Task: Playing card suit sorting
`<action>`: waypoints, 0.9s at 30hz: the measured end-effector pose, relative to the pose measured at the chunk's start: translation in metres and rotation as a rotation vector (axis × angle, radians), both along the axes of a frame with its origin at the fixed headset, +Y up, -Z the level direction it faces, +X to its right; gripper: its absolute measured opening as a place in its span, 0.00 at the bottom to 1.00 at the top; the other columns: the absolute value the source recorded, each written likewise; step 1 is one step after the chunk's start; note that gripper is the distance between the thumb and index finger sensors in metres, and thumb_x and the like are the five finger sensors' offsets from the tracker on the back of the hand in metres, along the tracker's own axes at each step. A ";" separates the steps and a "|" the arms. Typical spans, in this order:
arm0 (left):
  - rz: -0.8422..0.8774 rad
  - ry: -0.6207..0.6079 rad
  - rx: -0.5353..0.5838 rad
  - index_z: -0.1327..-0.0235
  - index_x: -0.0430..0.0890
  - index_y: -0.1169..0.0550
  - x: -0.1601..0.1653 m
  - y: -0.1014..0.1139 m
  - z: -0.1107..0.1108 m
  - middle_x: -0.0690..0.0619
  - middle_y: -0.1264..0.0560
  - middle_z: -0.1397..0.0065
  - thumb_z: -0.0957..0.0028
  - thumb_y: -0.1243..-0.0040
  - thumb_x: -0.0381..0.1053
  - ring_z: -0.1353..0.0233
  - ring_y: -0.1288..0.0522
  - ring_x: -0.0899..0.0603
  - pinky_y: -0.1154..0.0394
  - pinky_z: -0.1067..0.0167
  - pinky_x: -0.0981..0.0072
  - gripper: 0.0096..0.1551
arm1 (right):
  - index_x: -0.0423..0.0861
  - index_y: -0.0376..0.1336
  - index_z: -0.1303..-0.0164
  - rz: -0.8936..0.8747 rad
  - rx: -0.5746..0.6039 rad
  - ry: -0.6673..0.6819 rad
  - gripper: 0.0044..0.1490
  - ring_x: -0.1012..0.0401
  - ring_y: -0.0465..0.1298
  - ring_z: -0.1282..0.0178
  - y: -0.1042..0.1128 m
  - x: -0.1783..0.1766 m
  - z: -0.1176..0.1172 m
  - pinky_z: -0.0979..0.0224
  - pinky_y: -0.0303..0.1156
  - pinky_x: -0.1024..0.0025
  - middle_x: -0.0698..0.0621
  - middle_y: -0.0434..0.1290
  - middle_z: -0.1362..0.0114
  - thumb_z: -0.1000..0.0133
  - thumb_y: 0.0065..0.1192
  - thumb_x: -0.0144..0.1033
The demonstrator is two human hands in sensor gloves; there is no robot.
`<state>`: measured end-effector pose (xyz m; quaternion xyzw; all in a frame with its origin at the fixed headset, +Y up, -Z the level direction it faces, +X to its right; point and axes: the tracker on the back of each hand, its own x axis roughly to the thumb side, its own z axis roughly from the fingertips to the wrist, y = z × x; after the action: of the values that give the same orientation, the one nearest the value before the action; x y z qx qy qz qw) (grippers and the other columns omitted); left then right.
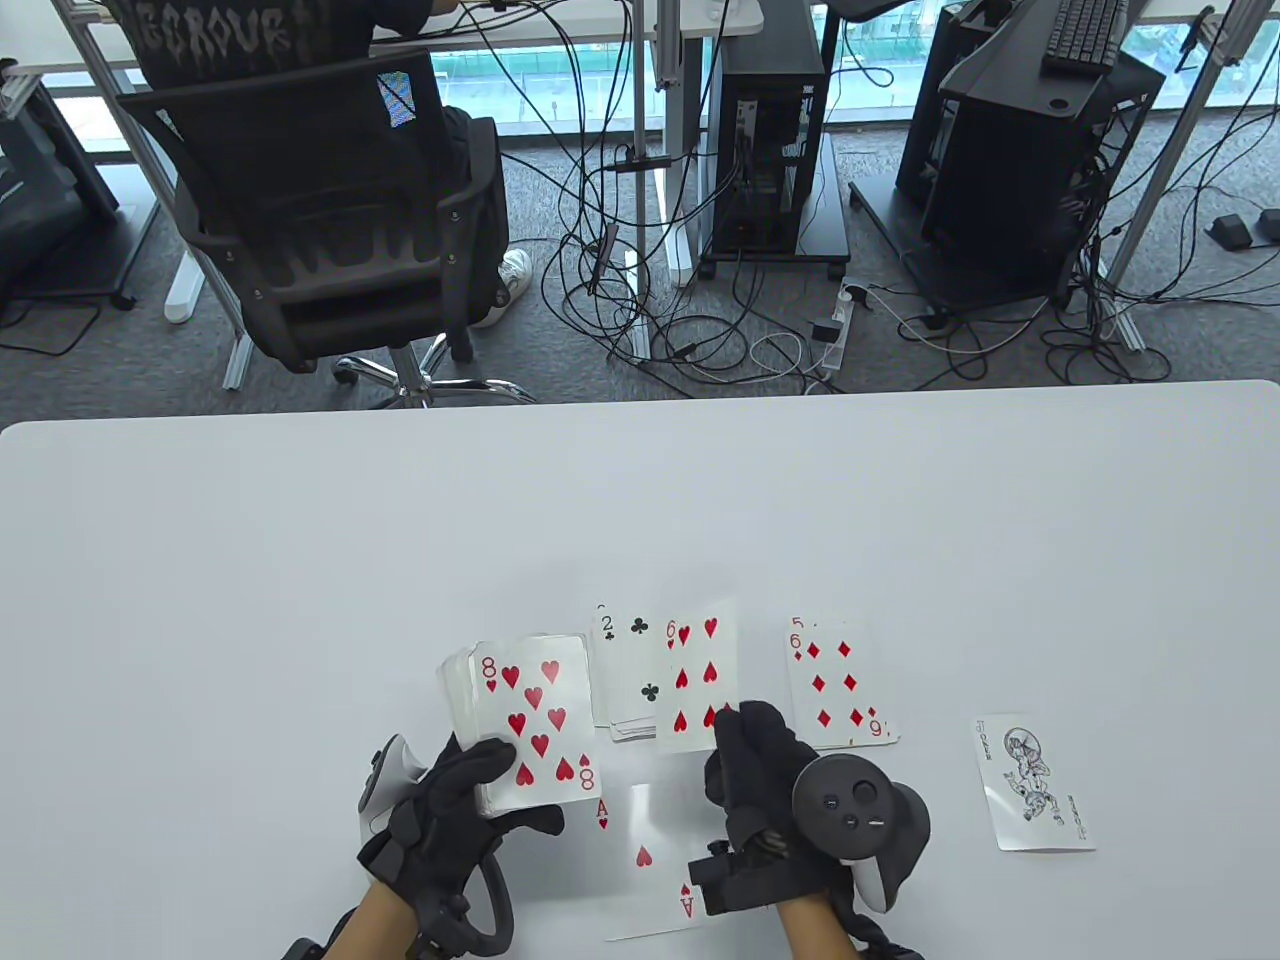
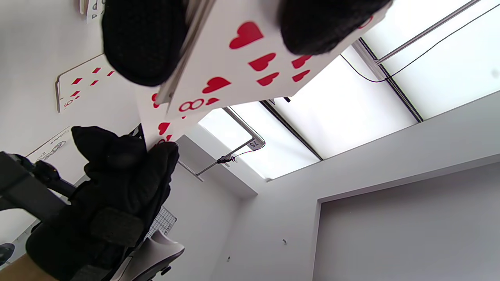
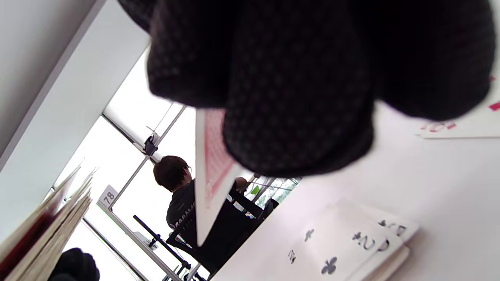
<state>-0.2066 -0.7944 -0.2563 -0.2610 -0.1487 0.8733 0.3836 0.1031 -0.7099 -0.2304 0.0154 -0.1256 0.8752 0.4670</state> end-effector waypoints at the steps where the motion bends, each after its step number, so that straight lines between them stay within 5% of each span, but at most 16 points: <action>1: -0.003 0.007 -0.002 0.24 0.61 0.44 -0.001 0.000 -0.001 0.58 0.38 0.19 0.35 0.45 0.57 0.22 0.31 0.42 0.20 0.42 0.55 0.31 | 0.24 0.67 0.55 -0.008 -0.054 0.028 0.24 0.58 0.84 0.76 -0.004 -0.001 0.001 0.67 0.82 0.59 0.52 0.80 0.71 0.41 0.54 0.31; 10: 0.003 0.021 -0.003 0.24 0.61 0.45 -0.003 0.000 -0.001 0.58 0.39 0.18 0.35 0.45 0.57 0.22 0.31 0.42 0.20 0.42 0.55 0.31 | 0.22 0.67 0.56 0.178 -0.360 0.195 0.24 0.57 0.84 0.76 -0.025 -0.038 0.008 0.68 0.82 0.58 0.50 0.80 0.71 0.42 0.54 0.30; 19: -0.006 0.024 -0.009 0.24 0.61 0.45 -0.003 0.001 0.001 0.58 0.39 0.18 0.35 0.45 0.57 0.22 0.31 0.42 0.20 0.42 0.55 0.31 | 0.22 0.69 0.59 0.918 -0.412 0.231 0.25 0.58 0.83 0.80 -0.055 -0.054 0.011 0.70 0.82 0.58 0.52 0.80 0.75 0.42 0.54 0.32; 27: -0.015 0.025 -0.022 0.23 0.61 0.45 -0.003 0.001 0.002 0.57 0.39 0.18 0.35 0.45 0.57 0.22 0.31 0.42 0.20 0.42 0.55 0.31 | 0.21 0.68 0.62 1.094 -0.471 0.251 0.28 0.58 0.83 0.81 -0.064 -0.069 0.006 0.71 0.81 0.58 0.52 0.79 0.76 0.41 0.53 0.35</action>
<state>-0.2095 -0.7935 -0.2546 -0.2552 -0.1324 0.8752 0.3891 0.0344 -0.7737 -0.2246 0.0772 0.1534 0.9840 -0.0483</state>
